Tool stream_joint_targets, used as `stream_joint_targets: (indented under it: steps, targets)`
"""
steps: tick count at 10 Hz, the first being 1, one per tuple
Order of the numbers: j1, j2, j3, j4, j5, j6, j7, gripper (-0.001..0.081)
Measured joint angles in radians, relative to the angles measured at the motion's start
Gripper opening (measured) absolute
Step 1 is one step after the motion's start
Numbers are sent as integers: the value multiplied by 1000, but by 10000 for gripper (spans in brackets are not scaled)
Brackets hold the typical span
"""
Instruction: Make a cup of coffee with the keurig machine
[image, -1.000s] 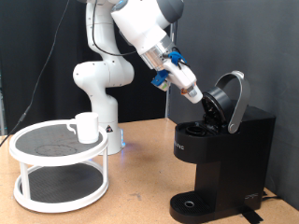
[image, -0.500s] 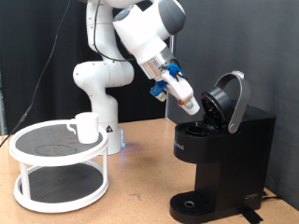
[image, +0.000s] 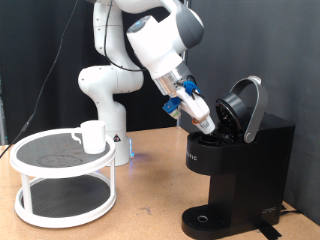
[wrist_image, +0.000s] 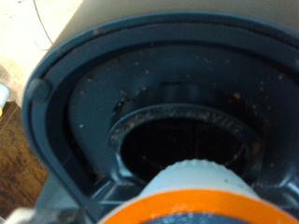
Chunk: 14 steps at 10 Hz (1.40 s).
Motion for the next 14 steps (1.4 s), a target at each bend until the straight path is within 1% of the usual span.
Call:
stream_joint_targets:
  steps: [6, 7, 8, 9, 10, 11, 12, 14]
  targets:
    - [0, 45, 24, -4, 2, 58, 0, 372]
    - [0, 47, 24, -4, 2, 59, 0, 424]
    - [0, 50, 24, -4, 2, 60, 0, 424]
    - [0, 52, 24, -4, 4, 60, 0, 561]
    - [0, 53, 24, -3, 10, 60, -4, 561]
    - [0, 53, 24, -2, 26, 56, -19, 695]
    - [0, 48, 21, 2, 64, 38, -58, 723]
    - [-7, 7, -6, 11, 109, -51, -113, 733]
